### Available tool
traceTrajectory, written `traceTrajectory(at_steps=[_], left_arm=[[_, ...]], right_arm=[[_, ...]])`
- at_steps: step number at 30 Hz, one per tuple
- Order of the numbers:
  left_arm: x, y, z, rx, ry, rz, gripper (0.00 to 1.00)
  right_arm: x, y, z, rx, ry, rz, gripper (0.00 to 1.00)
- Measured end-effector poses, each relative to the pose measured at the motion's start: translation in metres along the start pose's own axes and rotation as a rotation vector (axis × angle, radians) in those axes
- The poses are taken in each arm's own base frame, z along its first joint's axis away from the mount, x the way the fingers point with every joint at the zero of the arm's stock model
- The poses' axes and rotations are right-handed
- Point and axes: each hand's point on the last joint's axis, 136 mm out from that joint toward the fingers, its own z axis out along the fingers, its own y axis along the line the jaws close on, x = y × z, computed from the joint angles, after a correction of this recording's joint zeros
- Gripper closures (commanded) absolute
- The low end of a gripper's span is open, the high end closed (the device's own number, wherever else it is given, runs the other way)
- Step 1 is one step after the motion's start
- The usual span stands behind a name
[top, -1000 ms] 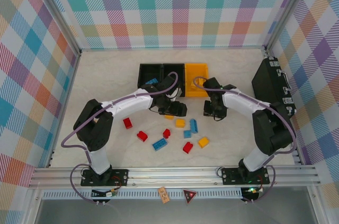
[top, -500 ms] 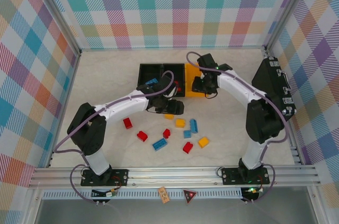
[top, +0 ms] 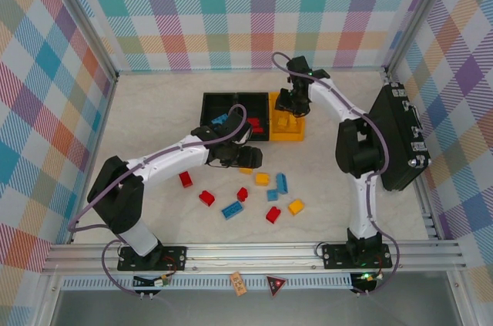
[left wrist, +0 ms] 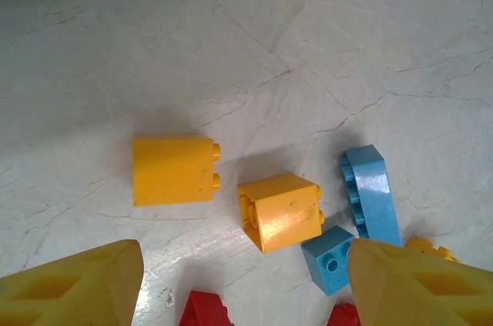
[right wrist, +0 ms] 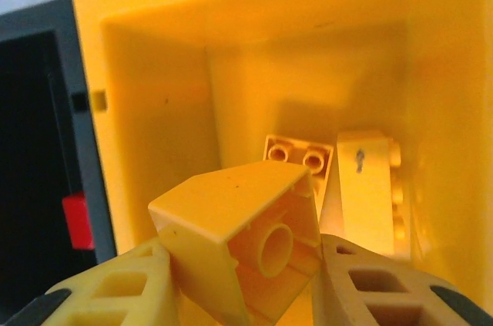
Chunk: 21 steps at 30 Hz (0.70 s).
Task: Sort the legos into containers by color
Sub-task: Place the lego in the container.
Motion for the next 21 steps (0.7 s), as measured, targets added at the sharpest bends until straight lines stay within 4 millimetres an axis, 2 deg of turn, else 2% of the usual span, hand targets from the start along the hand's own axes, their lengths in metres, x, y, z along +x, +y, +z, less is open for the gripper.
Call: traceTrajectory(at_steps=[4,12,21], left_arm=[[0.002,0.003,0.0,-0.012,-0.001,-0.005,0.3],[0.004,0.005,-0.002,-0.016,-0.003,-0.015,0.29],[-0.001,0.005,-0.015,-0.01,-0.035,-0.025,0.29]], right_arm=[[-0.005,-0.002,0.008,0.011,0.016,0.013,0.6],[-0.008,-0.001,0.012,0.019,0.034,0.034,0.49],[-0.015,0.006,0.005,0.0,0.019,0.033,0.44]])
